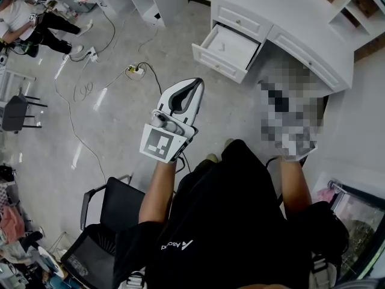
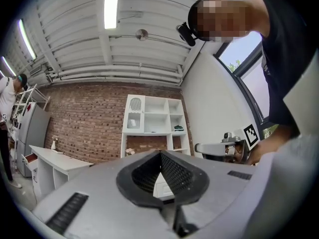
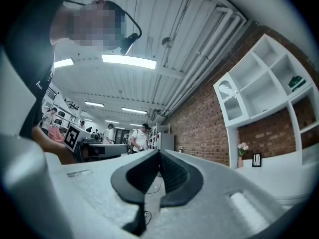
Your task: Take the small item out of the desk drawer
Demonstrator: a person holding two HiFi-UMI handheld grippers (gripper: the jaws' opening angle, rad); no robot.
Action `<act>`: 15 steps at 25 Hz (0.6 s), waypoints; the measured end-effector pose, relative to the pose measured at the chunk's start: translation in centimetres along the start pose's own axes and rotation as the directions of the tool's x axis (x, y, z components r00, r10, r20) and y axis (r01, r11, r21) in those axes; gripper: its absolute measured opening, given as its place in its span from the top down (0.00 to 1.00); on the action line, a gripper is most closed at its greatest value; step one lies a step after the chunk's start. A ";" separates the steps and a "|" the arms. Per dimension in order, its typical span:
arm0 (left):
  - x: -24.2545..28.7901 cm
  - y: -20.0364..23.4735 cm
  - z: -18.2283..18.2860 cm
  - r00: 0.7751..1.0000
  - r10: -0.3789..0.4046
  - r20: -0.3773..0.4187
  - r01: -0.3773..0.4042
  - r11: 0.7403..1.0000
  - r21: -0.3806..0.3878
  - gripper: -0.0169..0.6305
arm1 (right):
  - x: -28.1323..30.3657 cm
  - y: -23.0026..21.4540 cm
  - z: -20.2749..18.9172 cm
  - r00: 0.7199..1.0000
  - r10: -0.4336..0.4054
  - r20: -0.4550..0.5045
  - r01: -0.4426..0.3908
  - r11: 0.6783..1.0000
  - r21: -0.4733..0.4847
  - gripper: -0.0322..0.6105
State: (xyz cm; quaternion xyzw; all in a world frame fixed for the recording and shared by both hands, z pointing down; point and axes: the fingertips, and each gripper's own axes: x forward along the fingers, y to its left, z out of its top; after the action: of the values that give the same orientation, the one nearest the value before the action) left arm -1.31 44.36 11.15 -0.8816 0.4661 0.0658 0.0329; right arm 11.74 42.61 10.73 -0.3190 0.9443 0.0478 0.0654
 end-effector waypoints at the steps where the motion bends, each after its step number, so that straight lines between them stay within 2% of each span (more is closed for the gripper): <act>1: 0.3 0.4 -0.1 1.000 -0.001 0.005 0.001 1.000 -0.005 0.98 | 0.4 -0.2 -0.3 1.000 -0.003 -0.003 0.003 1.000 0.001 0.95; 9: 4.3 4.1 -2.9 1.000 -0.005 -0.005 0.005 1.000 0.008 0.98 | 3.5 -4.2 -4.4 1.000 -0.020 -0.020 0.020 1.000 0.001 0.95; 15: 10.2 9.5 -5.6 0.998 -0.004 -0.056 0.005 1.000 0.012 0.98 | 8.5 -10.5 -7.3 0.998 -0.031 -0.045 0.031 0.999 0.004 0.95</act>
State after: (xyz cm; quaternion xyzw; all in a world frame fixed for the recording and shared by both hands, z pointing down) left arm -3.03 30.01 15.27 -0.8840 0.4653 0.0382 0.0251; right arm 10.72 28.28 16.08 -0.3346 0.9405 0.0373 0.0455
